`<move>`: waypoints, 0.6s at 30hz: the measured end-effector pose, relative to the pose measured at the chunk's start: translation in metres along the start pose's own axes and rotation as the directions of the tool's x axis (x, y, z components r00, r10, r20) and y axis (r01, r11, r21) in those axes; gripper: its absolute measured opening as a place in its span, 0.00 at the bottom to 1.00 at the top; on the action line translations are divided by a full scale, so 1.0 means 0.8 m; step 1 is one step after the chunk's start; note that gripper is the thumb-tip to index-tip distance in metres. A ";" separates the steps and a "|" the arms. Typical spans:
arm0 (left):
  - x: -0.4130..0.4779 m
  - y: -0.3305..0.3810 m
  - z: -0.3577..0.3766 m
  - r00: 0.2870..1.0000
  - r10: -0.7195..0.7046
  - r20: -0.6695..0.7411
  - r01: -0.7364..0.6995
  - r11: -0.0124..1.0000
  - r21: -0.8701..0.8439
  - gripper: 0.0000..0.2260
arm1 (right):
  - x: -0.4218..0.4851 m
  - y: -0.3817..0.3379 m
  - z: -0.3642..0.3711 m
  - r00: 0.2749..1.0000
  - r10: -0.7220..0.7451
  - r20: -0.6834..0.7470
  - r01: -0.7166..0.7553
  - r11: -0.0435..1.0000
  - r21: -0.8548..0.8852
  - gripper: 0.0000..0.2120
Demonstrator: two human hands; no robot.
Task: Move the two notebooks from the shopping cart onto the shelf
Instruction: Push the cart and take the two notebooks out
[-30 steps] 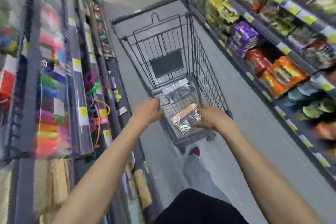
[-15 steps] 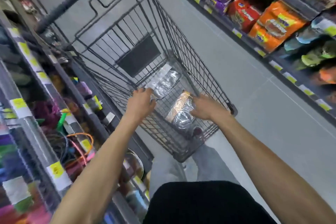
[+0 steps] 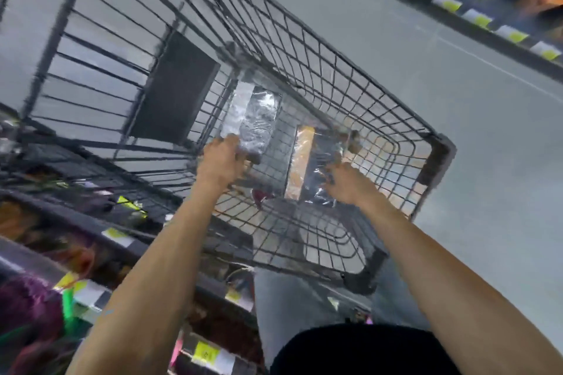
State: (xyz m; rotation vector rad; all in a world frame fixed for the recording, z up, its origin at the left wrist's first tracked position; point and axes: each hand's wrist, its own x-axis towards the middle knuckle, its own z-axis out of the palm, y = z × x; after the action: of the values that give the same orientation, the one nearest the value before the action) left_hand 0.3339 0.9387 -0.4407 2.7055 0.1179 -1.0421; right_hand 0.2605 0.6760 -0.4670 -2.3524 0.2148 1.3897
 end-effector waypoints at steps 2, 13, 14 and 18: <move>0.028 -0.010 0.012 0.999 -0.022 0.033 0.022 1.000 0.005 0.18 | 0.021 0.010 0.028 0.998 0.062 -0.014 -0.061 0.996 0.068 0.25; 0.127 -0.061 0.081 0.978 -0.193 0.082 0.202 0.972 -0.123 0.36 | 0.062 0.042 0.130 0.969 0.231 -0.083 -0.183 0.905 0.384 0.33; 0.132 -0.065 0.085 0.975 -0.205 0.085 0.215 0.965 -0.148 0.37 | 0.062 0.042 0.135 0.966 0.243 -0.082 -0.184 0.880 0.437 0.33; 0.147 -0.064 0.092 0.972 -0.220 0.083 0.233 0.943 -0.238 0.40 | 0.069 0.039 0.149 0.948 0.291 -0.127 -0.188 0.836 0.516 0.34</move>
State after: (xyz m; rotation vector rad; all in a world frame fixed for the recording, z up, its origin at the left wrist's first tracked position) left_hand 0.3648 0.9683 -0.5820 2.4768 0.5248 -1.0826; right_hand 0.1812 0.7005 -0.5739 -2.0618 0.8521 1.0279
